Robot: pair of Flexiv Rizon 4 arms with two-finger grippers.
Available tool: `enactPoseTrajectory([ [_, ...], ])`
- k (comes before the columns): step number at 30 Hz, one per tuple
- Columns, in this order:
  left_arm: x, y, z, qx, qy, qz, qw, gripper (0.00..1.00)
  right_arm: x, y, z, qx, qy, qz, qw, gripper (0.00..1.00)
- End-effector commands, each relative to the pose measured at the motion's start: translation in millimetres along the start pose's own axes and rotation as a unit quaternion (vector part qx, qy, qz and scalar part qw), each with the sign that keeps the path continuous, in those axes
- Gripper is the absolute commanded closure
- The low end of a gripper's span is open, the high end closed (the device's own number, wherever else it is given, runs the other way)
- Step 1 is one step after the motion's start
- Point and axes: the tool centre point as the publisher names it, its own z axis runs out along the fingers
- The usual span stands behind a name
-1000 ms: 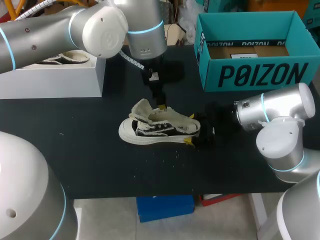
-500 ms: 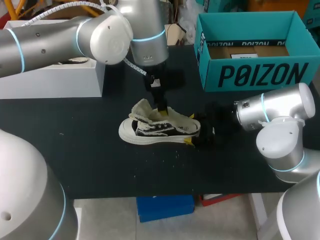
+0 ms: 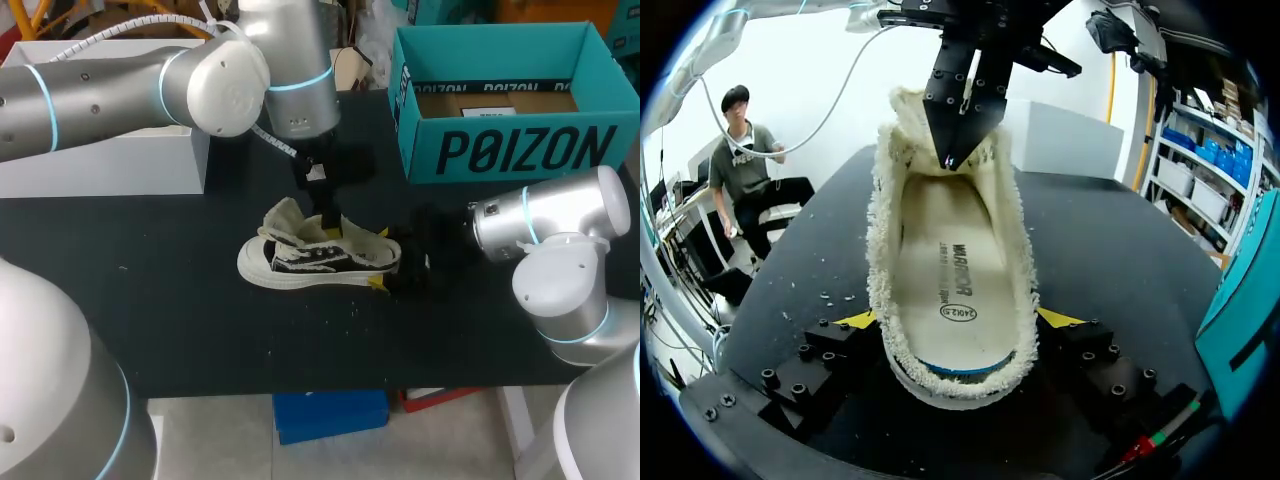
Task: Take the shoe out of the shoebox, open the shoe tongue, remove and reinsert the insole, then place the shoe into the shoebox
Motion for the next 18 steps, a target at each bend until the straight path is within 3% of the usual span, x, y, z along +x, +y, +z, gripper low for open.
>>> enactPoseTrajectory([
  [1,-0.3,0.3,1.1,0.001,-0.001,0.001,1.000,1.00,-1.2,-2.4,0.8,0.001,-0.001,0.001,1.000,1.00],
  [5,-0.3,0.3,1.1,0.001,-0.001,0.001,1.000,1.00,-1.2,-2.4,0.8,0.001,-0.001,0.001,1.000,1.00],
  [18,0.8,-3.9,3.8,-0.051,0.010,0.068,0.996,1.00,-1.2,-2.4,0.8,0.001,-0.001,0.001,1.000,1.00],
])
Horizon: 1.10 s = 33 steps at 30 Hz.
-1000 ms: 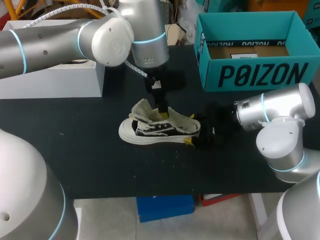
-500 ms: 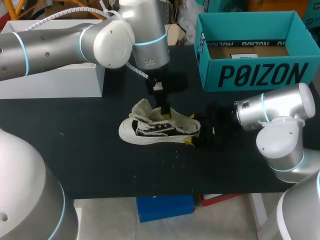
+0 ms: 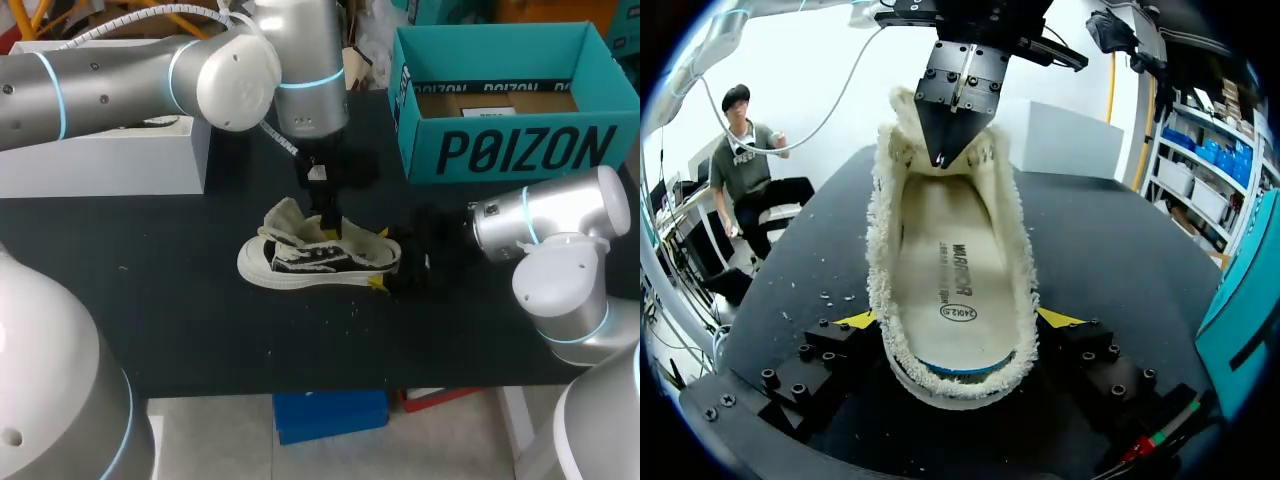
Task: Take the shoe out of the shoebox, open the shoe tongue, remove and reinsert the insole, then place the shoe into the shoebox
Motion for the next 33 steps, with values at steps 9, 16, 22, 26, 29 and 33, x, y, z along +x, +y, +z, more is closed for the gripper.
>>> enactPoseTrajectory([
  [9,3.3,1,23,-0.008,0.018,-0.018,1.000,1.00,-1.1,-2.3,1,0.001,-0.001,0.001,1.000,1.00],
  [16,8.7,3,40,-0.004,0.033,-0.031,0.999,1.00,-1.1,-2.3,1,0.001,-0.001,0.001,1.000,1.00],
  [22,14.6,2,51,0.001,0.035,-0.034,0.999,1.00,-1.1,-2.3,1,0.001,-0.001,0.001,1.000,1.00],
  [26,14.6,4,57,0.002,0.036,-0.042,0.998,1.00,-1.1,-2.3,1,0.001,-0.001,0.001,1.000,1.00],
  [29,15.4,4,61,0.004,0.035,-0.044,0.998,1.00,-1.1,-2.3,1,0.001,-0.001,0.001,1.000,1.00],
  [33,16.2,4,68,0.012,0.036,-0.045,0.998,1.00,-1.1,-2.3,1,0.001,-0.001,0.001,1.000,1.00],
])
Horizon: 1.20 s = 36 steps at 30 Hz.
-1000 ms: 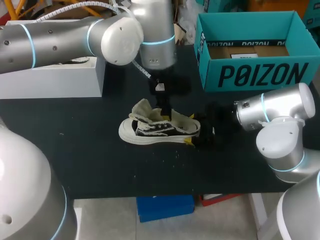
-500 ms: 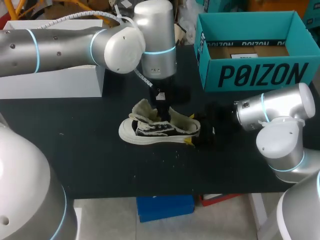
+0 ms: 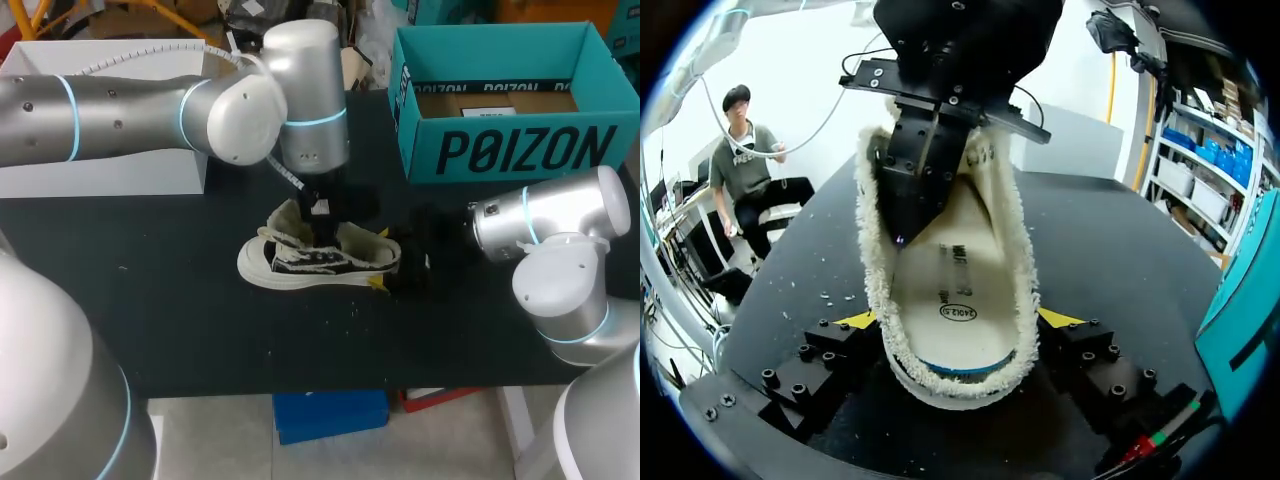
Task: Take the shoe out of the shoebox, open the shoe tongue, remove and reinsert the insole, then place the shoe into the shoebox
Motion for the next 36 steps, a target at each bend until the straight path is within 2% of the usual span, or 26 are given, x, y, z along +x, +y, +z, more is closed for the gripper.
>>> enactPoseTrajectory([
  [1,-0.1,1,12,0.007,0.000,0.000,1.000,1.00,-1.3,-2.2,1,0.000,-0.001,0.001,1.000,1.00],
  [6,-0.1,0,15,0.007,-0.014,-0.003,1.000,0.99,-1.3,-2.2,1,0.000,-0.001,0.001,1.000,1.00],
  [7,0.5,-1,14,0.008,-0.022,-0.002,1.000,0.69,-1.3,-2.2,1,0.000,-0.001,0.001,1.000,1.00],
  [9,1.7,-1,11,0.004,-0.039,-0.004,0.999,0.57,-1.3,-2.2,1,0.000,-0.001,0.001,1.000,1.00],
  [10,1.9,-1,10,0.003,-0.042,-0.006,0.999,0.55,-1.3,-2.2,1,0.000,-0.001,0.001,1.000,1.00],
  [11,2.0,-1,8,0.001,-0.052,-0.007,0.999,0.38,-1.3,-2.2,1,0.000,-0.001,0.001,1.000,1.00],
  [12,2.0,-1,8,0.002,-0.058,-0.010,0.998,0.34,-1.3,-2.2,1,0.000,-0.001,0.001,1.000,1.00],
  [15,1.6,0,7,0.000,-0.076,-0.018,0.997,0.48,-1.3,-2.2,1,0.000,-0.001,0.001,1.000,1.00],
  [18,-1.2,1,11,-0.019,-0.094,-0.035,0.995,0.54,-1.3,-2.2,1,0.000,-0.001,0.001,1.000,1.00],
  [21,-4.3,5,17,-0.029,-0.113,-0.051,0.992,0.56,-1.3,-2.2,1,0.000,-0.001,0.001,1.000,1.00],
  [23,-6.3,7,20,-0.049,-0.137,-0.068,0.987,0.58,-1.3,-2.2,1,0.000,-0.001,0.001,1.000,1.00],
  [25,-7.6,9,23,-0.047,-0.148,-0.070,0.985,0.58,-1.3,-2.2,1,0.000,-0.001,0.001,1.000,1.00],
  [28,-9.4,13,27,-0.072,-0.190,-0.090,0.975,0.56,-1.3,-2.2,1,0.000,-0.001,0.001,1.000,1.00],
  [36,-14.7,28,35,-0.096,-0.313,-0.118,0.938,0.54,-1.3,-2.2,1,0.000,-0.001,0.001,1.000,1.00],
])
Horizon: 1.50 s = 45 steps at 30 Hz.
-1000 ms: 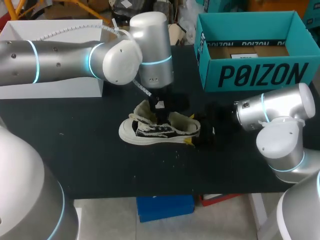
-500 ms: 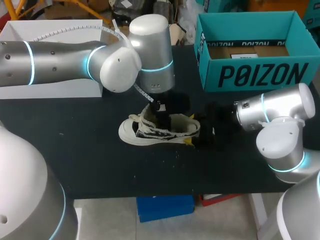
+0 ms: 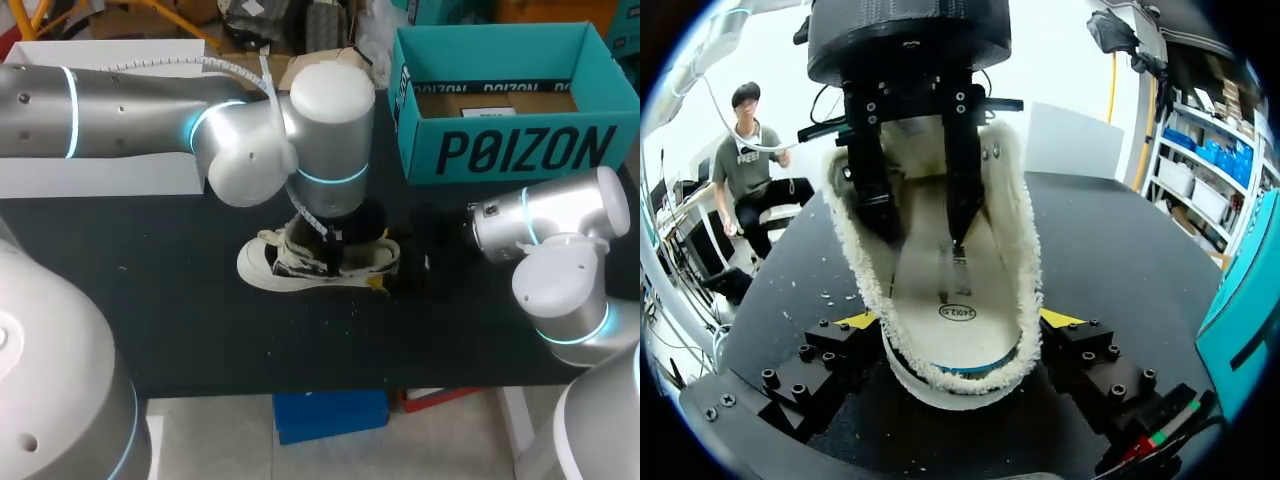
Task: Take the shoe out of the shoebox, open the shoe tongue, remove and reinsert the insole, then place the shoe into the shoebox
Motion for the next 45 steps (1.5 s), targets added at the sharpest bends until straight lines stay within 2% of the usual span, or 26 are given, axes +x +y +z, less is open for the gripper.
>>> enactPoseTrajectory([
  [1,10.4,11,29,-0.002,-0.117,-0.011,0.993,0.55,-2.1,-1.8,0,0.000,-0.001,0.001,1.000,1.00],
  [16,-18.5,25,45,0.034,-0.294,-0.043,0.954,0.54,-2.1,-1.8,0,0.000,-0.001,0.001,1.000,1.00],
  [19,-20.5,27,44,0.041,-0.317,-0.055,0.946,0.54,-2.1,-1.8,0,0.000,-0.001,0.001,1.000,1.00],
  [26,-23.4,30,42,0.060,-0.346,-0.080,0.933,0.60,-2.1,-1.8,0,0.000,-0.001,0.001,1.000,1.00],
  [30,-25.3,31,46,0.069,-0.342,-0.091,0.933,0.74,-2.1,-1.8,0,0.000,-0.001,0.001,1.000,1.00],
  [36,-27.4,26,50,0.071,-0.318,-0.083,0.942,0.82,-2.1,-1.8,0,0.000,-0.001,0.001,1.000,1.00],
  [37,-27.7,25,50,0.076,-0.299,-0.082,0.948,0.87,-2.1,-1.8,0,0.000,-0.001,0.001,1.000,1.00],
  [38,-28.3,24,49,0.078,-0.281,-0.077,0.953,0.89,-2.1,-1.8,0,0.000,-0.001,0.001,1.000,1.00],
  [41,-29.1,21,47,0.093,-0.216,-0.051,0.971,0.82,-2.1,-1.8,0,0.000,-0.001,0.001,1.000,1.00],
  [42,-28.2,20,46,0.099,-0.195,-0.047,0.975,0.88,-2.1,-1.8,0,0.000,-0.001,0.001,1.000,1.00],
  [43,-27.5,20,43,0.109,-0.176,-0.038,0.978,1.00,-2.1,-1.8,0,0.000,-0.001,0.001,1.000,1.00],
  [45,-25.6,19,39,0.111,-0.142,-0.035,0.983,1.00,-2.1,-1.8,0,0.000,-0.001,0.001,1.000,1.00],
])
